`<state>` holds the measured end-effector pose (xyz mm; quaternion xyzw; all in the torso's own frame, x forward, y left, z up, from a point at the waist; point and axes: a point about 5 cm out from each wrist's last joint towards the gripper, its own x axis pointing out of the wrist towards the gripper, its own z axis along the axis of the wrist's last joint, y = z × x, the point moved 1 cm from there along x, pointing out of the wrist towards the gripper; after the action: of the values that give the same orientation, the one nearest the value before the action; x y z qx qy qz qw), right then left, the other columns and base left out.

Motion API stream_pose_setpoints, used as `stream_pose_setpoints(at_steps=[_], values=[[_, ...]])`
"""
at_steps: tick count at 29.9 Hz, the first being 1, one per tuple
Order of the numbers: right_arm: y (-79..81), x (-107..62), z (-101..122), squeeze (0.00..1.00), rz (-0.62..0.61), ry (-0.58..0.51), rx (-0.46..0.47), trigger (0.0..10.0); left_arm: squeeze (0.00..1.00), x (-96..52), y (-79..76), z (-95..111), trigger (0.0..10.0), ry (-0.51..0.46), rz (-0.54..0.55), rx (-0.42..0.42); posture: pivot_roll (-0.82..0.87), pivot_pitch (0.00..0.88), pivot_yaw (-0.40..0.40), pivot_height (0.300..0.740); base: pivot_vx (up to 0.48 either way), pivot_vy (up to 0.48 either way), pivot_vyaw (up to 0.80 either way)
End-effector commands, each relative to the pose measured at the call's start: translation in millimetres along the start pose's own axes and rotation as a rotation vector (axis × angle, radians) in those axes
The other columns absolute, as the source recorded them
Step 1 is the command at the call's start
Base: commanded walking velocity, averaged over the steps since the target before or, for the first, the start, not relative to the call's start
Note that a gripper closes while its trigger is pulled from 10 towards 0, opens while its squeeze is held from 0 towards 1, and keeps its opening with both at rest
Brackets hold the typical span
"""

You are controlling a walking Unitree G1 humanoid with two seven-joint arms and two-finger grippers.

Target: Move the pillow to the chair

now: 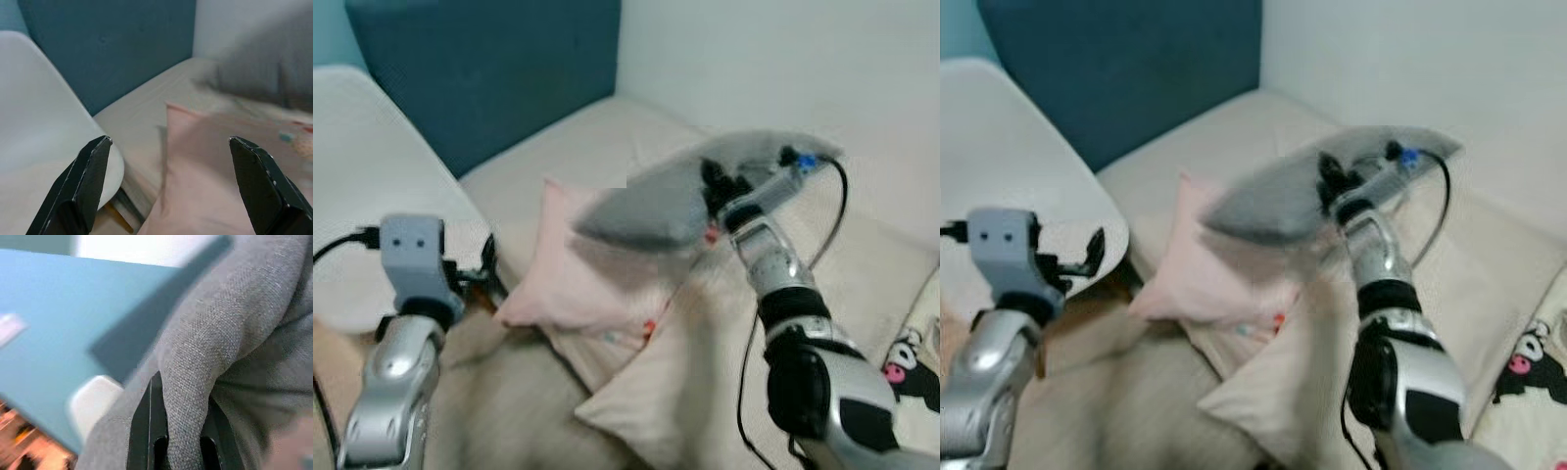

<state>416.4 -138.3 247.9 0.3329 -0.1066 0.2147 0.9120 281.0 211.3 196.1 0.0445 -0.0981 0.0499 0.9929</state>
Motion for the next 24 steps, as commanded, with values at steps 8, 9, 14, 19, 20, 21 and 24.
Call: stream_pose_setpoints(at_steps=[8,9,14,19,20,21,24], values=[[80.1,-1.1,-25.6,0.00,0.468,0.086,-0.048,0.0,0.00,8.1,-5.0,-8.4,10.0,0.029,0.052,-0.016,-0.01,0.000,-0.095,0.740,0.000,0.000,0.52],[86.7,-6.3,-37.7,0.00,0.520,0.127,-0.046,0.0,0.00,7.9,-10.9,-10.1,10.0,0.033,0.045,-0.016,-0.01,0.000,-0.095,0.740,0.000,0.000,0.64],[91.4,-21.5,-65.4,0.00,0.571,0.215,-0.051,0.0,0.00,4.4,-21.4,-17.8,10.0,0.048,0.036,-0.015,-0.02,0.000,-0.098,0.740,0.000,0.000,0.66],[75.7,-45.6,-78.1,0.00,0.509,0.267,-0.138,0.0,0.00,-10.5,-35.2,-28.3,10.0,0.078,0.006,-0.069,-0.03,0.000,-0.101,0.740,0.000,0.000,0.66],[67.2,-54.8,-78.0,0.00,0.476,0.269,-0.231,0.0,0.00,-17.0,-43.6,-29.7,10.0,0.089,-0.028,-0.094,-0.03,0.000,-0.099,0.740,0.000,0.000,0.66],[67.2,-54.8,-78.0,0.00,0.476,0.269,-0.231,0.0,0.00,-17.0,-43.6,-29.7,10.0,0.089,-0.028,-0.094,-0.03,0.000,-0.099,0.740,0.000,0.000,0.66],[49.3,-68.2,-79.6,0.00,0.359,0.264,-0.350,0.0,0.00,-28.3,-64.7,-31.8,10.0,0.111,-0.112,-0.113,-0.02,0.000,-0.106,0.740,0.184,0.000,0.69]])
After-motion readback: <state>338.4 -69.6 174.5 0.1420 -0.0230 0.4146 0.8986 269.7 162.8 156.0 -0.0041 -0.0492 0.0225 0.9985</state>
